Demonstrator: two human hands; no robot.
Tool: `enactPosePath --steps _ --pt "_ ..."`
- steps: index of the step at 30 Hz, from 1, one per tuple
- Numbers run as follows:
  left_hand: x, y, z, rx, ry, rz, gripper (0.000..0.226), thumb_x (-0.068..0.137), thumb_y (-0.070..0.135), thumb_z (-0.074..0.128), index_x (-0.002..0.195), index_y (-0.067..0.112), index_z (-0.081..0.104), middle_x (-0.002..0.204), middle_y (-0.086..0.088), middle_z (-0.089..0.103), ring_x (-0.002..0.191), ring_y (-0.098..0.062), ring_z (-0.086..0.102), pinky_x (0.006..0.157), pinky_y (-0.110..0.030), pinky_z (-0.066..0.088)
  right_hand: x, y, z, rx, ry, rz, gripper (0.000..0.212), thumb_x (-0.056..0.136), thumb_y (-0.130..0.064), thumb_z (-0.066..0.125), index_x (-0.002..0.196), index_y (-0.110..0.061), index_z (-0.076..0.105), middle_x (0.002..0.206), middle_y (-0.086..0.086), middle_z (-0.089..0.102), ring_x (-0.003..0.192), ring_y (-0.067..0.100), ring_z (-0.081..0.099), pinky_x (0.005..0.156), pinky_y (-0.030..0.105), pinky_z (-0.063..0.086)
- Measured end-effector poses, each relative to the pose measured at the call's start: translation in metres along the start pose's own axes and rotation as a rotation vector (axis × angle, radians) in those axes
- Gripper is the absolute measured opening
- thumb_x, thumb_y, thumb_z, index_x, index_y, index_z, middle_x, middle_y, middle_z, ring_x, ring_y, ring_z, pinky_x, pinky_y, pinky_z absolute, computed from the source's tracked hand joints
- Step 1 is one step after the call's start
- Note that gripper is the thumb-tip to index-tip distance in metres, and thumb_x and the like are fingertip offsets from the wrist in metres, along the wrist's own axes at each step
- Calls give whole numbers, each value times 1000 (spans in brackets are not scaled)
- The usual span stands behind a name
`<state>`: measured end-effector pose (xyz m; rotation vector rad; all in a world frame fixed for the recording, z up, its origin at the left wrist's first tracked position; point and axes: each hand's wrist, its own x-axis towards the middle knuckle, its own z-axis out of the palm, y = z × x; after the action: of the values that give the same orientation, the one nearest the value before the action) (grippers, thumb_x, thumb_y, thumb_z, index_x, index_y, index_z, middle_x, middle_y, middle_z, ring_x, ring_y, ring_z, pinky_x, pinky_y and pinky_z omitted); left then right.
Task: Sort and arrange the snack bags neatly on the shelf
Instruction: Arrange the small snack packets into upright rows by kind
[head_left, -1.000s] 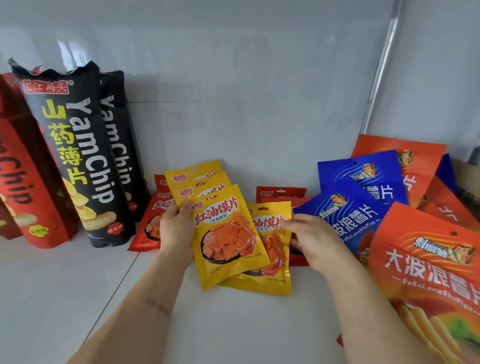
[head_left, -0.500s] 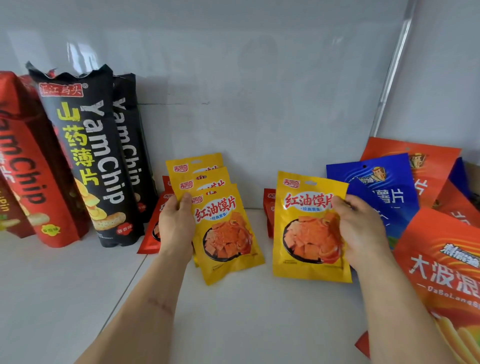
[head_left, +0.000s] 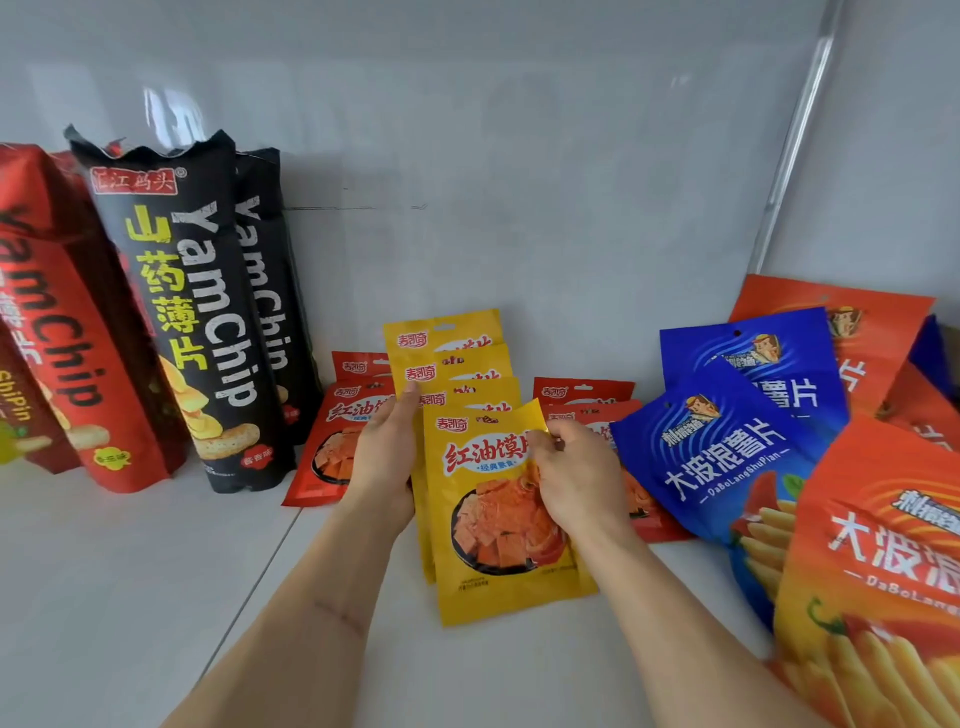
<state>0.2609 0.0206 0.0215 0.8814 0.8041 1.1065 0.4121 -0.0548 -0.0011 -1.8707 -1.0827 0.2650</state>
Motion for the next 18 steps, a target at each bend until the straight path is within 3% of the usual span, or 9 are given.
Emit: enactPosePath --steps 2,7,12,14,16,18 --pt "-1 -1 0 39 -21 16 26 96 45 60 111 25 67 95 -5 78 85 -29 76 81 -50 60 -1 -3 3 -13 24 -7 22 102 -35 50 104 -20 65 75 -17 56 65 -2 50 52 16 34" --pt "-5 1 0 88 -107 47 40 90 55 60 116 24 66 101 -5 78 91 -29 75 84 -48 59 -4 -5 6 -13 41 -24 28 102 -36 50 117 -19 65 93 -12 61 74 2 52 57 19 36" --pt "0 -2 -1 155 -63 53 20 96 27 64 114 18 66 99 -8 78 85 -30 76 70 -42 62 -7 -8 3 -3 32 -38 33 101 -41 49 123 -20 60 101 -9 65 90 10 60 70 24 44" --pt "6 -1 -2 172 -30 31 15 97 25 63 111 19 66 96 -7 78 82 -30 76 66 -40 62 -11 -9 3 -28 4 -57 49 98 -50 50 137 -21 49 123 -6 63 113 16 61 85 28 51" --pt "14 2 -1 197 -12 6 13 97 25 63 109 20 66 93 -7 78 80 -29 76 65 -40 62 -16 -9 4 -47 -47 -85 77 90 -62 54 151 -24 28 150 -5 45 136 17 46 105 34 45" --pt "25 5 0 253 -6 -20 14 96 26 64 109 19 67 92 -7 78 79 -29 76 66 -41 62 -20 -9 8 -47 -107 -123 92 84 -67 59 155 -27 15 156 -7 34 141 14 36 110 33 37"
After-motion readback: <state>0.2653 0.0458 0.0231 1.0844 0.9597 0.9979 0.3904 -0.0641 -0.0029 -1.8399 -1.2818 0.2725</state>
